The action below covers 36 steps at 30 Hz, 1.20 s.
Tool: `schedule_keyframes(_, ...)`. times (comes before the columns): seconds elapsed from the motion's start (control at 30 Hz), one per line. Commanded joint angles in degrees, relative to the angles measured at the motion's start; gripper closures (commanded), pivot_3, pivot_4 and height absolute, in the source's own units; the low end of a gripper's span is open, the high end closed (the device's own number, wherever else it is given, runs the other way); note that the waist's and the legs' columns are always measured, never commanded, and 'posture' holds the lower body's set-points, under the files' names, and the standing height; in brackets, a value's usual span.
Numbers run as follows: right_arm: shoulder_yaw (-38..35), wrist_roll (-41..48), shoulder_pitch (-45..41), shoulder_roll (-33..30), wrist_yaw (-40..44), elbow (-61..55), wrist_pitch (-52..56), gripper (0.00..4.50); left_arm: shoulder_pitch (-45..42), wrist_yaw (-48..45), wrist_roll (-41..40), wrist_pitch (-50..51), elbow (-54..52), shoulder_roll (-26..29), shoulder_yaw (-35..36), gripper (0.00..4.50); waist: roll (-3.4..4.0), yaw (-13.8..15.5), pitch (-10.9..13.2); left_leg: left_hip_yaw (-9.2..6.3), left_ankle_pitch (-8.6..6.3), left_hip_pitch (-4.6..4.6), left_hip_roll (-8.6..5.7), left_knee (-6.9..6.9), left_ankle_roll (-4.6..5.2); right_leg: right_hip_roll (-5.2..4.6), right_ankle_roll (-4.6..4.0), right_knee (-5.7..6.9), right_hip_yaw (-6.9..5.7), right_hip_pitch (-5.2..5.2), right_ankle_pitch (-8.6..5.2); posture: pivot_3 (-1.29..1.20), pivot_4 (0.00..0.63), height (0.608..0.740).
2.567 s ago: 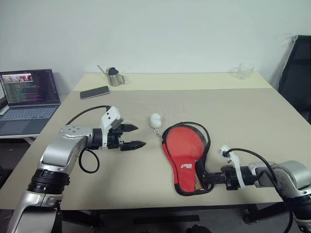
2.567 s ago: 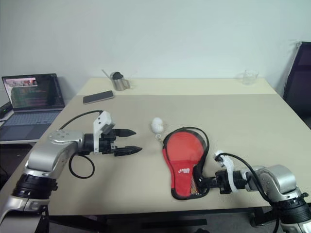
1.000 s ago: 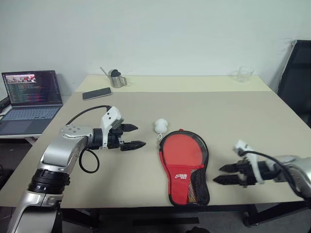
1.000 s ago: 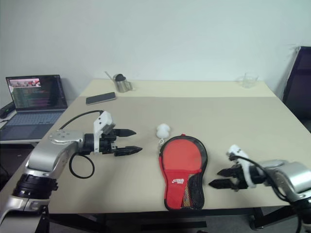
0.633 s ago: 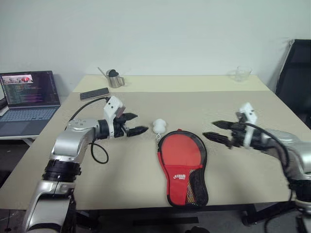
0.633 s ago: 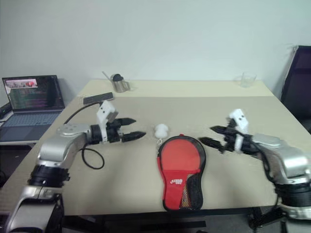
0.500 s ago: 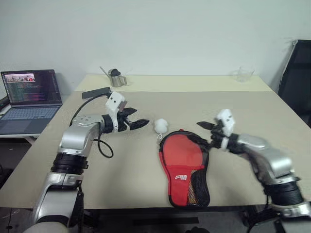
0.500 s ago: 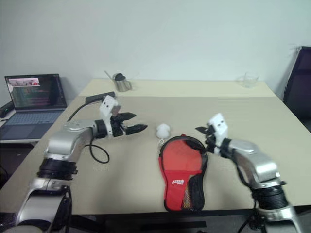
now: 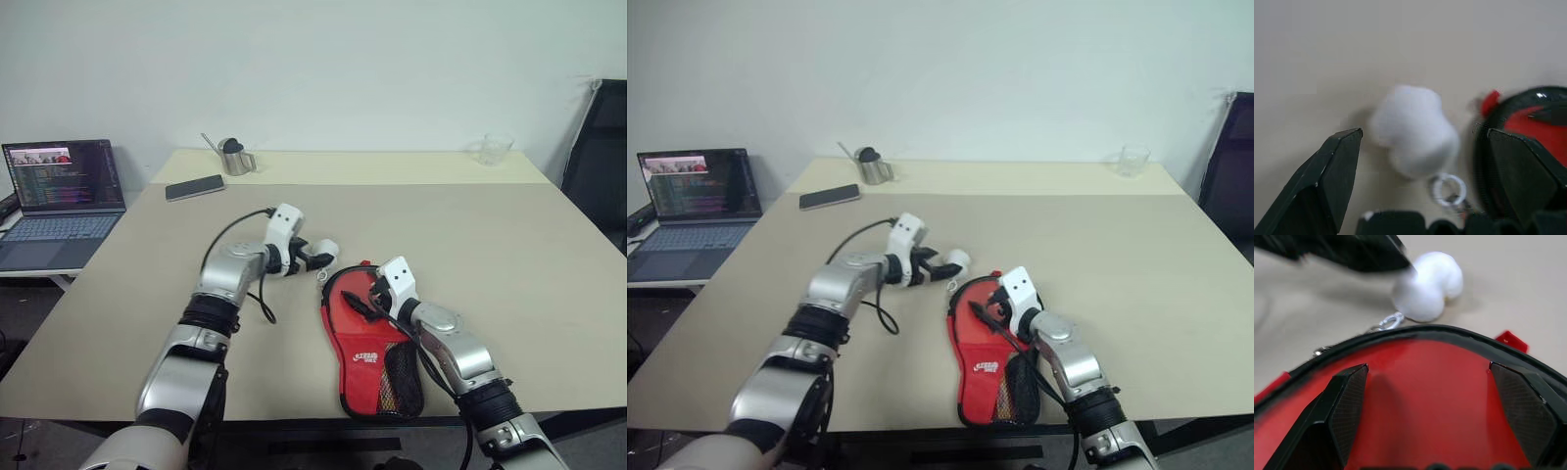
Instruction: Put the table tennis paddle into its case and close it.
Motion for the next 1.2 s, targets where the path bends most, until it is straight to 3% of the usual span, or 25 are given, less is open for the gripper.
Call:
schedule_keyframes(0.03, 0.7, -0.8, 0.8, 0.8, 0.3, 0.0, -0.2, 0.14, -1.7, -0.6, 0.6, -1.1, 0.1, -1.5, -0.3, 0.0, 0.0, -0.3, 0.0, 0.0, 0.0, 0.0, 0.0, 0.0, 0.0, 0.0, 0.0, 0.01, 0.0, 0.0, 0.0, 0.0, 0.15, 0.74)
schedule_keyframes(0.43, -0.2, -1.6, 1.9, 0.6, 0.8, -1.1, 0.6, 0.14, -5.9, 13.4, 6.3, -6.3, 13.2, -5.8, 1.5, 0.0, -0.01, -0.9, 0.0, -0.01, -0.01, 0.18, 0.0, -0.01, 0.0, 0.0, 0.01, 0.01, 0.0, 0.15, 0.0, 0.0, 0.15, 0.74)
schedule_keyframes(0.6, -0.7, -1.6, 2.4, 0.7, 0.4, -2.1, 1.6, 0.14, -7.1, 13.8, 7.4, -8.3, 18.4, -8.0, 0.9, 0.0, -0.03, -0.8, 0.0, -0.02, -0.01, 0.17, 0.0, -0.01, -0.01, 0.0, 0.01, 0.01, -0.01, 0.16, 0.0, 0.0, 0.15, 0.74)
schedule_keyframes(0.7, -0.8, -1.8, 2.6, 0.8, 0.3, -2.6, 2.0, 0.11, -8.6, 14.9, 9.2, -13.8, 22.8, -8.6, 0.5, 0.62, -0.04, -0.6, -0.1, -0.04, -0.01, 0.18, -0.02, 0.0, -0.01, -0.01, 0.01, 0.01, -0.05, 0.2, 0.0, 0.0, 0.15, 0.74)
schedule_keyframes(1.03, -0.9, -1.5, 3.9, 0.2, 0.5, -5.7, 4.9, 0.11, -17.3, 22.6, 19.3, -25.6, 37.8, -8.4, -3.7, 3.93, -0.04, -0.8, -0.1, -0.02, -0.01, 0.18, -0.01, 0.0, -0.01, -0.01, 0.02, 0.03, -0.05, 0.17, 0.01, 0.0, 0.15, 0.74)
schedule_keyframes(1.1, -0.7, -1.5, 4.4, 0.0, 0.8, -6.8, 5.7, 0.11, -18.7, 23.9, 21.2, -26.6, 39.4, -8.8, -4.4, 4.21, -0.04, -0.9, -0.1, -0.01, -0.01, 0.18, -0.02, 0.0, 0.0, 0.0, 0.03, 0.03, -0.05, 0.17, 0.0, 0.0, 0.15, 0.74)
schedule_keyframes(1.2, -0.6, -1.4, 5.1, -0.3, 0.9, -8.4, 6.8, 0.11, -20.3, 26.1, 24.4, -28.1, 40.9, -9.9, -6.1, 4.21, -0.04, -0.9, -0.1, -0.02, -0.02, 0.16, -0.02, -0.01, 0.0, 0.01, 0.03, 0.02, -0.08, 0.17, 0.0, 0.0, 0.15, 0.74)
